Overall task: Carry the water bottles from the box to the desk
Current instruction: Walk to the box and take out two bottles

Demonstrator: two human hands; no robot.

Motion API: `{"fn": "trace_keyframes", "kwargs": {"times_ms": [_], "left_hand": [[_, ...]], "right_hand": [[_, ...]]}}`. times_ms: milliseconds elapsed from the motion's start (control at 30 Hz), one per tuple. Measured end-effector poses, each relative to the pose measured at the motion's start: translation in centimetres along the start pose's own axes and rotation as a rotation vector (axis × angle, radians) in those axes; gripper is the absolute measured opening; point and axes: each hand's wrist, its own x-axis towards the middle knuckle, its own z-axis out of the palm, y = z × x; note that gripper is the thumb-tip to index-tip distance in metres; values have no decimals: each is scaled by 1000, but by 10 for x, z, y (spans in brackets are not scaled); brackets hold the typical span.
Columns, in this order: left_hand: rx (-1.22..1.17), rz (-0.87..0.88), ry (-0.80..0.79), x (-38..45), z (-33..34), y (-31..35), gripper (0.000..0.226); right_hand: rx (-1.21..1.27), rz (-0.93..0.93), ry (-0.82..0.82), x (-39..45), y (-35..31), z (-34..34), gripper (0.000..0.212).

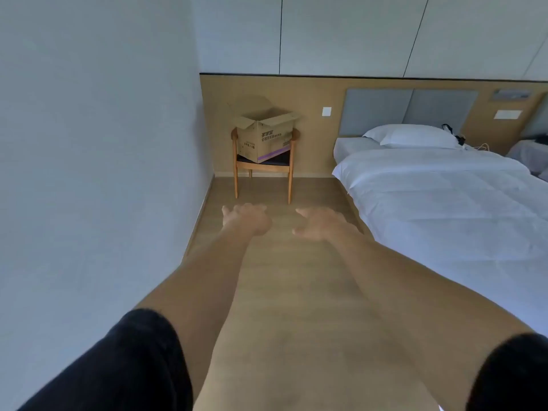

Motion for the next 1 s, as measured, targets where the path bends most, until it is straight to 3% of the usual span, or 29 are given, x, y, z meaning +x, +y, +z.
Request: {"fn": "trace_keyframes", "kwargs": {"times_ms": [433, 1000], "left_hand": [[1, 50, -39, 190, -22, -39, 54], [2, -20, 13, 424, -81, -10, 53]], "right_hand": [[20, 103, -61, 187, -22, -17, 72], [49, -6, -57, 446, 22, -74, 69]]}}
